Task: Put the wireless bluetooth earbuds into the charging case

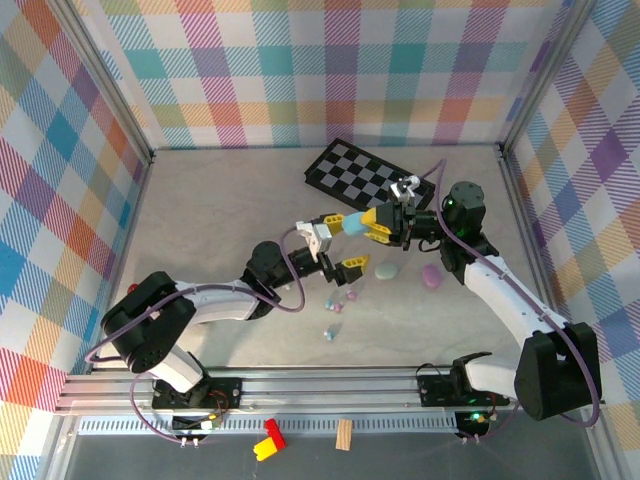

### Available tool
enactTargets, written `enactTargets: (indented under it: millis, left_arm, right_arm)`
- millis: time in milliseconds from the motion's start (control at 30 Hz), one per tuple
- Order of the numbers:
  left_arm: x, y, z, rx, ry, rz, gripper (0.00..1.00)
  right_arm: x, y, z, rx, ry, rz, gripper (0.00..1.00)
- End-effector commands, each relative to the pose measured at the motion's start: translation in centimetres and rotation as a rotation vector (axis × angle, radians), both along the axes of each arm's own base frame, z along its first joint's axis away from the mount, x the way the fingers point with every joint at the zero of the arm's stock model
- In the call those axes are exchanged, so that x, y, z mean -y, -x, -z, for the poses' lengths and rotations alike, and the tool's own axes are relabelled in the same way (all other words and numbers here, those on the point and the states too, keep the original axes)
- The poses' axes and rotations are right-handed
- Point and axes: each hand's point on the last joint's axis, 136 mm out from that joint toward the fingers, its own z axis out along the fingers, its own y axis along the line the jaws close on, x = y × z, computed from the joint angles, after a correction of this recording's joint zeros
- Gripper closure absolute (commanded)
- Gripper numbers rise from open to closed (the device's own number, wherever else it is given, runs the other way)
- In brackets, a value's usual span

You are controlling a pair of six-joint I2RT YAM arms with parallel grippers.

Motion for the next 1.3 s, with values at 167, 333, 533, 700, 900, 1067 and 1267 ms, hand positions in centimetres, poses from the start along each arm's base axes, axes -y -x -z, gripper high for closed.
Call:
enactTargets:
  millis: [167, 333, 533, 700, 900, 1067, 1267]
  left_arm:
    - [-0.5, 0.2, -5.1, 0.107, 0.109, 0.111, 0.16]
    - [-0.3, 0.3, -5.7, 0.101, 0.118, 0.149, 0.2]
    - [0.2, 0.2, -6.4, 0.086, 0.133, 0.177, 0.24]
    - [0.3, 0.0, -6.7, 0.063, 0.144, 0.186, 0.32]
    - [0.4, -0.1, -6.7, 0.052, 0.148, 0.193, 0.39]
    - [0.6, -0.1, -6.6, 0.051, 0.144, 0.2, 0.41]
    - [0.6, 0.0, -6.9, 0.053, 0.149, 0.203, 0.48]
  right_arm:
    - [0.6, -0.2, -3.2, 0.084, -0.048, 0.024, 0.96]
    - [1.0, -0.7, -3.9, 0.102, -0.065, 0.043, 0.96]
    - [1.0, -0.9, -3.8, 0.11, -0.063, 0.039, 0.96]
    - [0.9, -0.9, -3.8, 0.113, -0.062, 0.035, 0.97]
    - [1.0, -0.8, -3.8, 0.117, -0.064, 0.035, 0.97]
    - [1.0, -0.7, -3.9, 0.119, -0.066, 0.037, 0.98]
    - [1.0, -0.6, -3.9, 0.118, -0.065, 0.037, 0.99]
